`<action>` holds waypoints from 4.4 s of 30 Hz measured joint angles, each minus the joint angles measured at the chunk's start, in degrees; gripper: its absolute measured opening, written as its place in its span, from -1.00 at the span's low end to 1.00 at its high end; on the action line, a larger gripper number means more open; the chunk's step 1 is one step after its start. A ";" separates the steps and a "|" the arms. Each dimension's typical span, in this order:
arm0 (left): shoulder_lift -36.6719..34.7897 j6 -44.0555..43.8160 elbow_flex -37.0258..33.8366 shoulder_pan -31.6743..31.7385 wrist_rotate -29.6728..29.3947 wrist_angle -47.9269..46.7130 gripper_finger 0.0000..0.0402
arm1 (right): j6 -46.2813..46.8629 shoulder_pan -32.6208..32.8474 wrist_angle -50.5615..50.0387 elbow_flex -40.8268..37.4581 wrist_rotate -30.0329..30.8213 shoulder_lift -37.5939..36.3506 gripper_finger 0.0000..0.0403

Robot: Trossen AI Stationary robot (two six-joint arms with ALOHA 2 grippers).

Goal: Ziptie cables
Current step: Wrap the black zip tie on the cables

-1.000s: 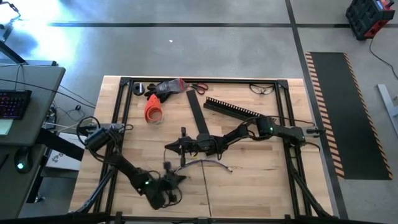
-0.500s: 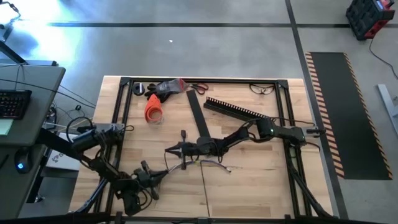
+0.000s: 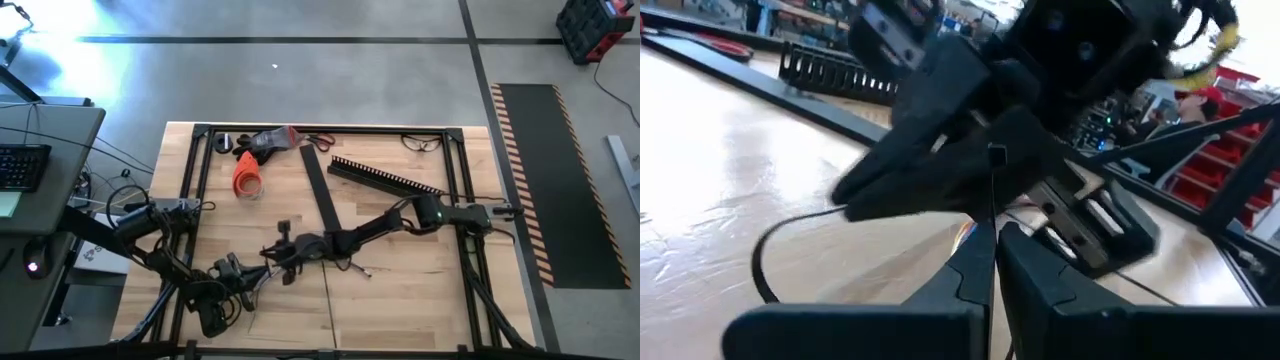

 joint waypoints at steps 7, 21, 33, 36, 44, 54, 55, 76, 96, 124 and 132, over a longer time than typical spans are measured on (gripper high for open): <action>-0.22 2.03 0.00 -0.11 0.94 0.64 -1.00 | 3.75 -2.60 -1.55 0.20 -2.96 0.00 -0.85; -0.22 2.66 0.02 -0.07 1.48 0.66 -1.00 | 7.64 -4.83 1.49 0.20 -5.86 1.96 -0.38; -0.22 2.69 0.02 -0.07 1.67 0.47 -1.00 | 11.23 -6.08 2.13 0.20 -6.27 2.99 -0.38; -0.22 2.80 0.02 -0.07 1.67 0.48 -1.00 | 10.45 -6.04 2.32 0.20 -6.28 2.99 -0.39; -1.62 5.72 0.02 -0.70 3.84 0.50 -1.00 | 11.14 -5.73 -1.08 0.20 -6.24 2.84 -0.95; -9.54 18.72 0.04 -0.37 10.06 0.02 -0.77 | 11.07 -4.83 -8.00 0.22 -4.40 -3.51 -0.53; -10.83 20.26 0.04 -0.24 10.57 -0.32 -0.72 | 10.82 -4.86 -8.06 0.25 -4.41 -4.09 -0.45; -30.54 25.57 0.04 -1.38 7.04 -16.18 -0.69 | 8.55 9.84 -16.01 1.06 -17.51 -9.41 0.12; -52.38 47.23 0.04 8.08 10.75 -15.82 -0.71 | -3.67 9.61 -41.36 44.68 -15.38 18.19 -0.10; -51.91 47.54 0.04 19.24 15.20 -19.19 -0.71 | -1.69 2.47 -27.88 41.84 -28.59 23.17 -0.50; -51.94 46.91 0.04 19.08 17.44 -19.30 -0.71 | -4.07 4.38 -26.43 41.84 -26.89 23.15 -0.96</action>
